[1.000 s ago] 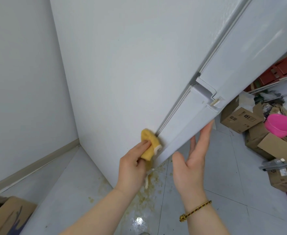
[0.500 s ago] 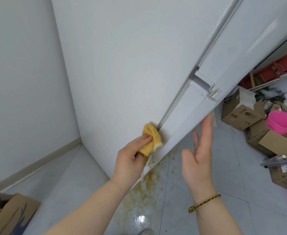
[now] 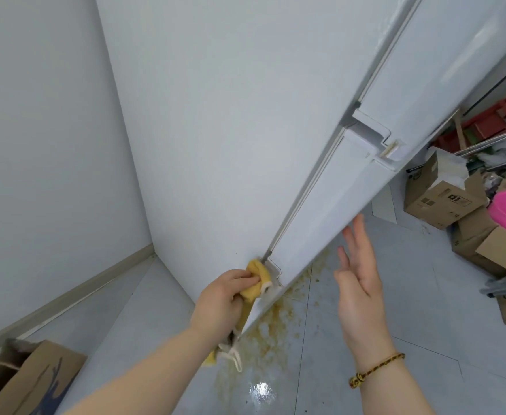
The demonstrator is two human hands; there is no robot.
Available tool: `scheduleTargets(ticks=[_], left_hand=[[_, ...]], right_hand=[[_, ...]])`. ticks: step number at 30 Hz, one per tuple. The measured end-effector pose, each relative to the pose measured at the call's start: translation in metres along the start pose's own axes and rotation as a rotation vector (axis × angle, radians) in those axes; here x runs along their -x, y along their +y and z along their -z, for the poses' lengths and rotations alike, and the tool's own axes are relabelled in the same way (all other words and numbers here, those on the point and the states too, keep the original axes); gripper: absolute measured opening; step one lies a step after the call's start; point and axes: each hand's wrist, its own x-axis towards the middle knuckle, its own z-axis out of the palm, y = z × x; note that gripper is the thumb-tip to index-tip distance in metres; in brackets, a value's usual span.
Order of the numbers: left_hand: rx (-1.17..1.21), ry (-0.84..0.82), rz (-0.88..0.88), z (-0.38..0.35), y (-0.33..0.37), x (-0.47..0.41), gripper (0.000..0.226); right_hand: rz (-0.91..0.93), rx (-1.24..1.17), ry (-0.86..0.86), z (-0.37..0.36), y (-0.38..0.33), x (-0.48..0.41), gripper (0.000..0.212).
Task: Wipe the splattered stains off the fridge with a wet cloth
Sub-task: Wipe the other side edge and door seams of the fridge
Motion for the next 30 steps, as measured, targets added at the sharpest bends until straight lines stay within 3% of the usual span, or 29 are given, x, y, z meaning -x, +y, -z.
scheduleTargets(ticks=[2, 4, 8, 12, 16, 22, 26, 30], left_hand=[[0.161, 0.169, 0.009, 0.008, 0.007, 0.001, 0.054], [0.323, 0.226, 0.024, 0.010, 0.022, 0.001, 0.050], [0.400, 0.185, -0.011, -0.012, 0.052, 0.003, 0.060], [0.433, 0.175, 0.142, -0.025, 0.044, 0.017, 0.065], [0.438, 0.205, 0.212, -0.035, 0.040, 0.022, 0.065], [0.479, 0.218, 0.151, -0.034, 0.012, 0.018, 0.056], [0.545, 0.341, 0.095, -0.035, -0.017, 0.008, 0.043], [0.640, 0.419, 0.030, -0.046, -0.049, -0.004, 0.047]], right_hand=[[0.008, 0.012, 0.006, -0.001, 0.006, 0.000, 0.073], [0.001, 0.039, 0.014, -0.005, 0.012, 0.003, 0.070], [-0.005, 0.144, -0.062, -0.004, 0.033, 0.016, 0.065], [-0.075, 0.275, -0.215, 0.015, 0.051, 0.027, 0.072], [-0.027, 0.411, -0.357, 0.015, 0.066, 0.031, 0.076], [-0.006, 0.273, -0.223, -0.008, 0.109, 0.027, 0.069], [0.113, 0.223, -0.160, -0.020, 0.141, 0.027, 0.065], [0.279, 0.226, -0.086, -0.026, 0.162, 0.021, 0.063]])
